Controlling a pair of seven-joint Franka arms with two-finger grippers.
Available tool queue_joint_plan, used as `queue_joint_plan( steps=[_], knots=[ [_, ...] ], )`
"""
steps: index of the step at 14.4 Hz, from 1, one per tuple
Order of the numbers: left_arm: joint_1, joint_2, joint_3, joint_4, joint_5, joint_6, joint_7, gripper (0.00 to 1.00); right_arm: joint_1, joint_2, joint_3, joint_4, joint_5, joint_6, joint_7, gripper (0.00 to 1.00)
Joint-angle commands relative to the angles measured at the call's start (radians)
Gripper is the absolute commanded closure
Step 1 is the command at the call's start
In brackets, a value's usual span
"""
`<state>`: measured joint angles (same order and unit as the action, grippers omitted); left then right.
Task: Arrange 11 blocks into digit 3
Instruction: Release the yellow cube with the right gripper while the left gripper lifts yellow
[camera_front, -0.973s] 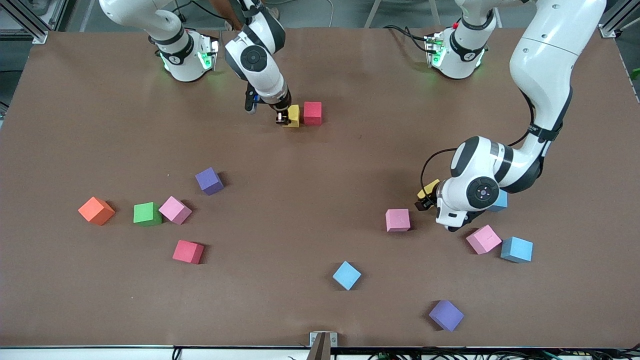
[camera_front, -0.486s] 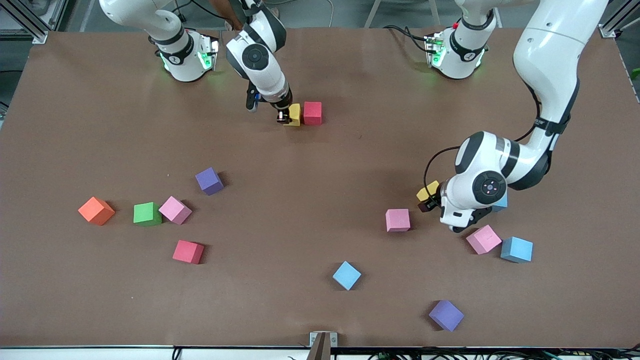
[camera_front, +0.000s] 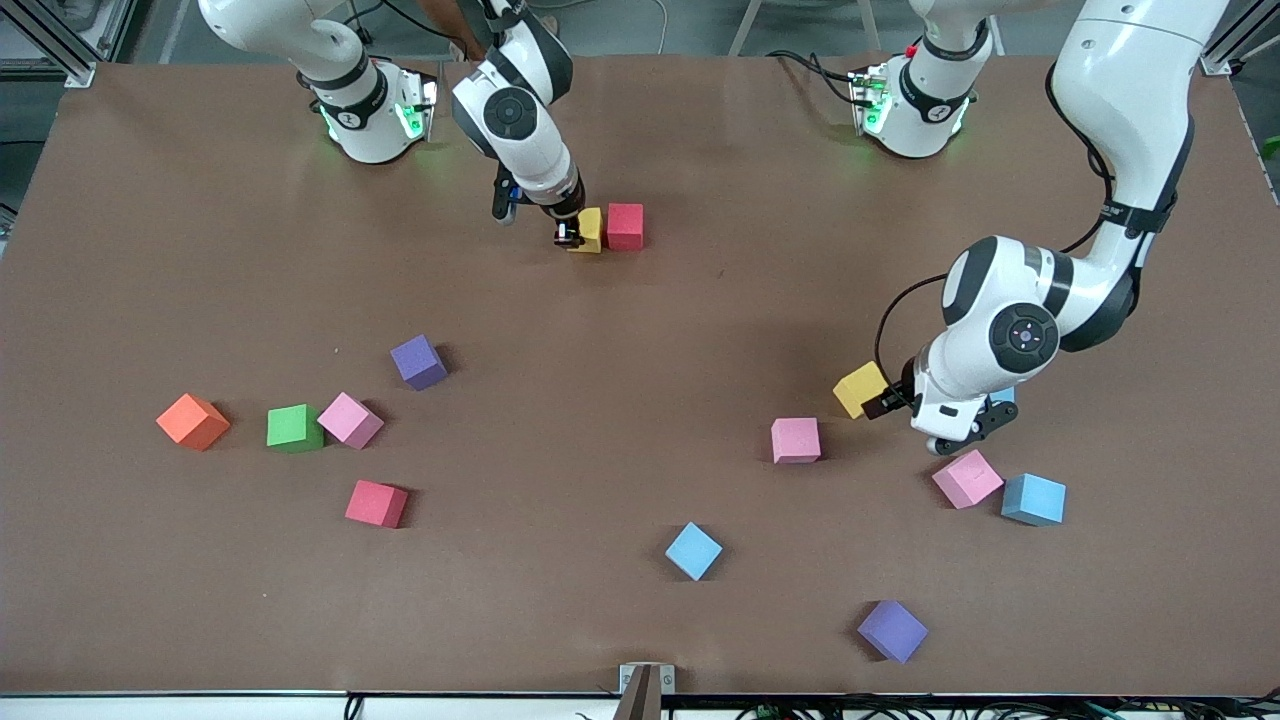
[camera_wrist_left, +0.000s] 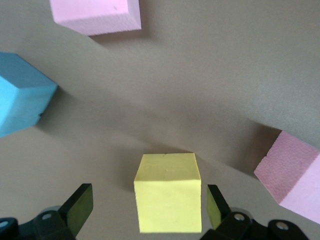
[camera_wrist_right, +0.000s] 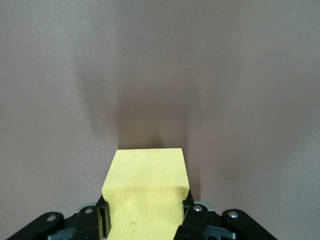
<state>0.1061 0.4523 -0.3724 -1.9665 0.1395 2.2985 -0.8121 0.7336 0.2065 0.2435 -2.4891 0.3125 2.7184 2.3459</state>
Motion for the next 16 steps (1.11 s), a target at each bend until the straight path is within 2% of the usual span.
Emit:
queue_joint_plan(
  steps=[1,9,16],
  knots=[
    [0.000,-0.029,-0.008,-0.058,-0.061,0.085,-0.010,0.00,0.009,-0.001,0.005,0.001,0.025,0.012,0.015,0.99],
    [-0.040,0.034,-0.002,-0.058,-0.054,0.119,-0.049,0.00,0.029,0.021,0.005,0.019,0.053,0.014,0.015,0.99],
    [-0.037,0.025,0.001,-0.060,-0.031,0.078,-0.044,0.00,0.030,0.034,0.005,0.032,0.054,0.014,0.015,0.98]
  ],
)
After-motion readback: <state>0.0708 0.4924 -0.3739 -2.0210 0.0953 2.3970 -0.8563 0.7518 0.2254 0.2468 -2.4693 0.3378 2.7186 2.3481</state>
